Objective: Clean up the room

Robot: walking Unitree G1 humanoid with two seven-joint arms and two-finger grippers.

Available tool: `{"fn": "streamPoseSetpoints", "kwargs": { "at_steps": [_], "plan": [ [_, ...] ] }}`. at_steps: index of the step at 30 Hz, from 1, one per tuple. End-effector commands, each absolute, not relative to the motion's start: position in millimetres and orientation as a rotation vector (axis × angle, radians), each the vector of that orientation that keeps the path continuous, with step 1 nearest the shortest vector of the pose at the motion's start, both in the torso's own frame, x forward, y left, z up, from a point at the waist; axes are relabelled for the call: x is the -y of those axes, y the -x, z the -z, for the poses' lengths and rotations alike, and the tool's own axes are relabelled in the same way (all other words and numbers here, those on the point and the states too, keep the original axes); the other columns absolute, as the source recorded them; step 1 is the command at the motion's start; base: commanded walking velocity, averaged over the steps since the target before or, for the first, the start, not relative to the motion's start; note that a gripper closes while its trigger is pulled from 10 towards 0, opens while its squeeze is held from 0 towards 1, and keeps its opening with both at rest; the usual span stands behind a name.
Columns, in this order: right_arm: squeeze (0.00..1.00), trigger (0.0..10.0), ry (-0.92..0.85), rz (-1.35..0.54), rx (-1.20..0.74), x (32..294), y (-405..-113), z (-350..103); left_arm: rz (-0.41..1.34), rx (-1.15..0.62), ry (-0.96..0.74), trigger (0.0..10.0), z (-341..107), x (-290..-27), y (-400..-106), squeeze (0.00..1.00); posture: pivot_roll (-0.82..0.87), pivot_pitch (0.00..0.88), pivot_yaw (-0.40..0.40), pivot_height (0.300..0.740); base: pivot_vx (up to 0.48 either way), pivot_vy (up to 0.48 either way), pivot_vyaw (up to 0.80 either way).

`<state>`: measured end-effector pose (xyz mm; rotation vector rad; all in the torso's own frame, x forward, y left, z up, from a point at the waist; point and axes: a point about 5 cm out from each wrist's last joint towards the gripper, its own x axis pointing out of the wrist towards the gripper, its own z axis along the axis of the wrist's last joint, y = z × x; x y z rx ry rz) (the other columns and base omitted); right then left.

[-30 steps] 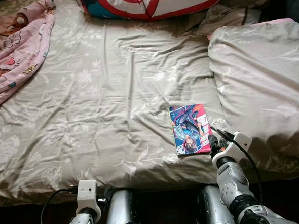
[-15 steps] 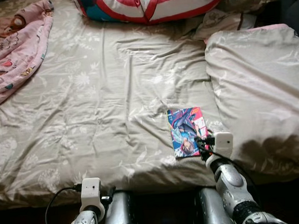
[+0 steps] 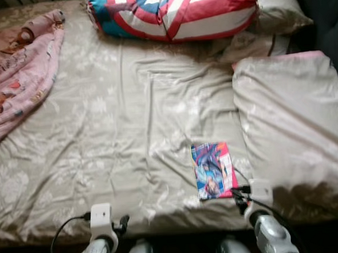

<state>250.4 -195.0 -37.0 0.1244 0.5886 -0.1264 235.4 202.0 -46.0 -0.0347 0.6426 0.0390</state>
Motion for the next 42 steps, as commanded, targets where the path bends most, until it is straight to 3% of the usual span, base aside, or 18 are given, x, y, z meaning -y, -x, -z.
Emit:
{"fn": "streamPoseSetpoints", "kwargs": {
  "at_steps": [1, 8, 22, 37, 42],
  "plan": [
    [0.00, 10.0, -0.106, 0.152, -0.721, 199, -224, 57, -0.049, -0.769, 0.020, 10.0, 63, -204, -212, 0.00, 0.02, 0.192, 0.011, 0.740, 0.000, 0.000, 0.00],
    [0.00, 10.0, -0.098, 0.175, -0.781, 204, -207, 67, -0.078, -0.791, 0.021, 10.0, 66, -204, -209, 0.00, 0.00, 0.167, 0.008, 0.740, 0.000, 0.000, 0.00],
    [0.00, 10.0, 0.023, 0.001, -0.853, 186, -191, 78, -0.115, -0.857, 0.052, 10.0, 75, -195, -196, 0.00, 0.01, 0.112, -0.013, 0.740, 0.000, 0.000, 0.00],
    [0.00, 10.0, 0.058, 0.023, -0.904, 199, -185, 80, -0.124, -0.881, 0.034, 10.0, 77, -203, -191, 0.00, 0.01, 0.028, -0.014, 0.740, 0.000, 0.000, 0.00],
    [0.00, 10.0, 0.056, 0.029, -0.910, 200, -184, 81, -0.129, -0.887, 0.030, 10.0, 77, -206, -190, 0.00, 0.01, 0.049, -0.011, 0.740, 0.000, 0.000, 0.00]
  ]
}}
